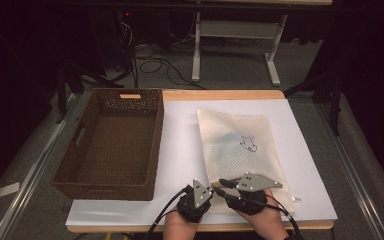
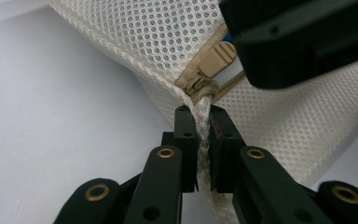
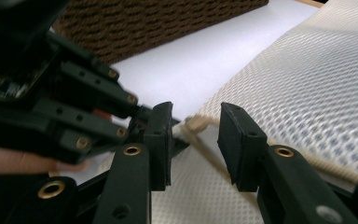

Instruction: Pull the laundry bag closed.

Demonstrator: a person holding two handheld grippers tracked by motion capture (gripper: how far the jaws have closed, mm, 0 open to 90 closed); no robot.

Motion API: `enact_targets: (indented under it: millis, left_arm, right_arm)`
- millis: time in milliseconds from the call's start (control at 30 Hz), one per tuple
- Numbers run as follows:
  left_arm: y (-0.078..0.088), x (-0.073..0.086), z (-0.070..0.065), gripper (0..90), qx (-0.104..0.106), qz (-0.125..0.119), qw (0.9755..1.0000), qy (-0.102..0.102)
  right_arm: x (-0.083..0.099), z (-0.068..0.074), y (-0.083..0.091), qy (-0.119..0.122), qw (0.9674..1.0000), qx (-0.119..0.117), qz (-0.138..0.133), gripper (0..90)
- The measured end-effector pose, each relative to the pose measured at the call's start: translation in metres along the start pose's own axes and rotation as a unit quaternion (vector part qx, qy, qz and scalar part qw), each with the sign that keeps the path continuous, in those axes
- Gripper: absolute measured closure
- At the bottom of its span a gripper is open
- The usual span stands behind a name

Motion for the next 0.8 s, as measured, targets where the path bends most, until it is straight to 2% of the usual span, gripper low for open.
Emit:
enact_targets:
  millis: [133, 233, 533, 633, 733, 800]
  left_arm:
    - [-0.0001, -0.0006, -0.0004, 83.4, -0.003, -0.001, 1.0000, -0.001]
    - [-0.0006, -0.0006, -0.0014, 83.4, -0.002, 0.001, 1.0000, -0.006]
    - [-0.0009, -0.0002, -0.0036, 81.9, 0.006, 0.002, 1.0000, -0.007]
    - [-0.0002, 0.0002, -0.0050, 80.3, 0.012, 0.003, 0.9999, -0.005]
    - [0.0011, -0.0009, -0.0062, 75.3, 0.023, 0.001, 0.9997, 0.003]
    - [0.0039, -0.0047, -0.0058, 71.9, 0.031, -0.011, 0.9994, 0.014]
  right_arm:
    - [-0.0017, -0.0033, -0.0023, -0.014, 0.9999, -0.003, -0.001, 67.7]
    - [0.0015, 0.0002, -0.0068, -0.008, 0.9999, -0.008, 0.006, 69.4]
    - [0.0046, -0.0011, -0.0062, -0.016, 0.9997, -0.013, 0.012, 86.1]
    - [0.0049, 0.0010, -0.0043, -0.015, 0.9997, -0.016, 0.012, 87.8]
    - [0.0057, -0.0001, -0.0034, -0.012, 0.9998, -0.012, 0.011, 87.9]
    - [0.0051, -0.0015, -0.0027, -0.015, 0.9998, -0.011, 0.007, 87.9]
Point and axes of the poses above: each handheld gripper's, and its own axes: y roughly backward along the jaws, x roughly out of its underside, z roughly to its left, the point moved 10 cm from there along -y, roughly forward along the jaws, and after that the axes turned 1 degree about -y, right-handed, at the moved point
